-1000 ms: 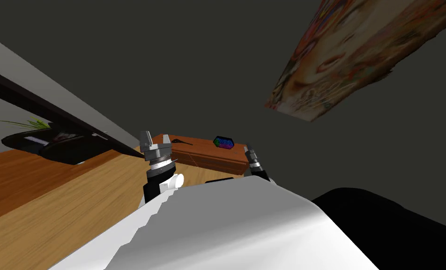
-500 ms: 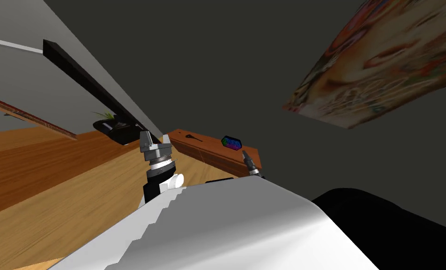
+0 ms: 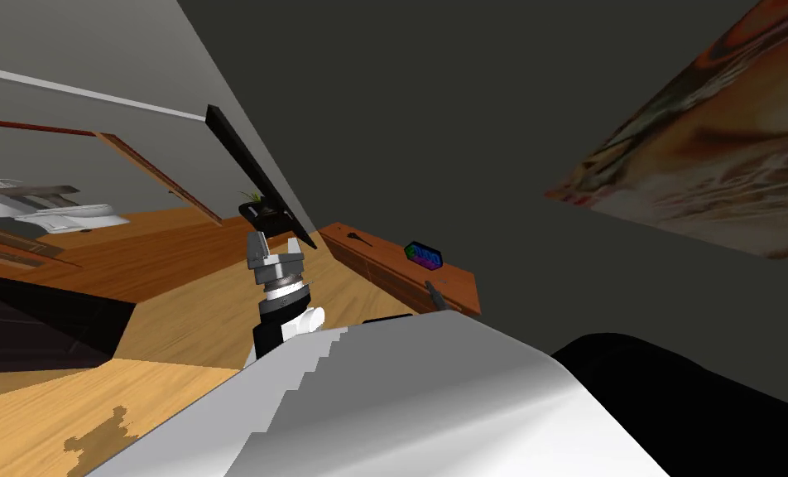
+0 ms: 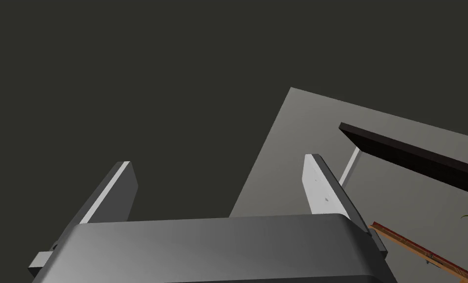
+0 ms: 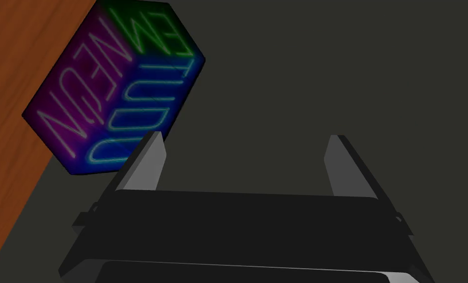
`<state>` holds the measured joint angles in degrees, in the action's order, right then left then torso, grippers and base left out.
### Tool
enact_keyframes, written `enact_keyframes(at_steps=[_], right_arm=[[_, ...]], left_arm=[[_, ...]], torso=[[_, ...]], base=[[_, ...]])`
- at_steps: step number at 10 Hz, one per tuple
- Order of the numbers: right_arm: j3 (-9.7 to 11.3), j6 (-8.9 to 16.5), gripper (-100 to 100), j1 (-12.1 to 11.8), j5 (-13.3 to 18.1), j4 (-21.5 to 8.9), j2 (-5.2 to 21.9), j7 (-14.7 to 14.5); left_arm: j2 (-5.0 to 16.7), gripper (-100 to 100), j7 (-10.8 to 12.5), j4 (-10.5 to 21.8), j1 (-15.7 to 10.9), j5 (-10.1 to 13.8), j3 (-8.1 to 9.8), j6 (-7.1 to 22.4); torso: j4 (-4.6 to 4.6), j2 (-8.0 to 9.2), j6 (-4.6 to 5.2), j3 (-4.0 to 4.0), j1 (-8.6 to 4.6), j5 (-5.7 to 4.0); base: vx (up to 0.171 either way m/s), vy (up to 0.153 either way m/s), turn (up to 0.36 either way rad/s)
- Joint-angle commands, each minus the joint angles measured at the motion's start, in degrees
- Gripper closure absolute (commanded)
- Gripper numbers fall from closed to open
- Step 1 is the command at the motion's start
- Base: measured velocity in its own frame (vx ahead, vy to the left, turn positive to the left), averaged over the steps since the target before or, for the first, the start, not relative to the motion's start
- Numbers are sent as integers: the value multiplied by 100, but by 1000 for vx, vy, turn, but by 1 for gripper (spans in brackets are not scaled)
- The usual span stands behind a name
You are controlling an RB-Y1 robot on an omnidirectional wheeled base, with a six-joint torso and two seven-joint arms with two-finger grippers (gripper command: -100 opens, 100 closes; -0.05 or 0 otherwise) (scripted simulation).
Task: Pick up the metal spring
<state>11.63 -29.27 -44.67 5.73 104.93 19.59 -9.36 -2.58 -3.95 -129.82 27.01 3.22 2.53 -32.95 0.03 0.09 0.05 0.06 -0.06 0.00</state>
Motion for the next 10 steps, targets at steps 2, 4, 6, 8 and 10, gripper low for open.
enact_keyframes(at_steps=[2, 4, 6, 8, 10], right_arm=[[133, -11, -100, -199, 347, -518, 225, -120], [133, -11, -100, -199, 347, -675, 225, -120], [191, -9, -100, -292, 530, -992, 338, -185], [241, -4, -100, -376, 722, -1323, 458, -251], [310, 15, -100, -515, 1105, -1871, 713, -384]], left_arm=[[0, 0, 0, 0, -1, 0, -1, 0], [0, 0, 0, 0, 0, 0, 0, 0], [0, 0, 0, 0, -1, 0, 0, 0], [0, 0, 0, 0, -1, 0, 0, 0], [0, 0, 0, 0, 0, 0, 0, 0]], torso=[[0, 0, -4, 0, 2, 0], [0, 0, 0, 0, 0, 0], [0, -1, -4, 0, -3, -1], [0, -2, -4, -1, -3, -1], [-1, -4, -2, -2, -7, -1]], base=[[-1, 33, 404], [3, 16, 130], [6, 16, 266], [11, 15, 282], [26, 11, 369]])
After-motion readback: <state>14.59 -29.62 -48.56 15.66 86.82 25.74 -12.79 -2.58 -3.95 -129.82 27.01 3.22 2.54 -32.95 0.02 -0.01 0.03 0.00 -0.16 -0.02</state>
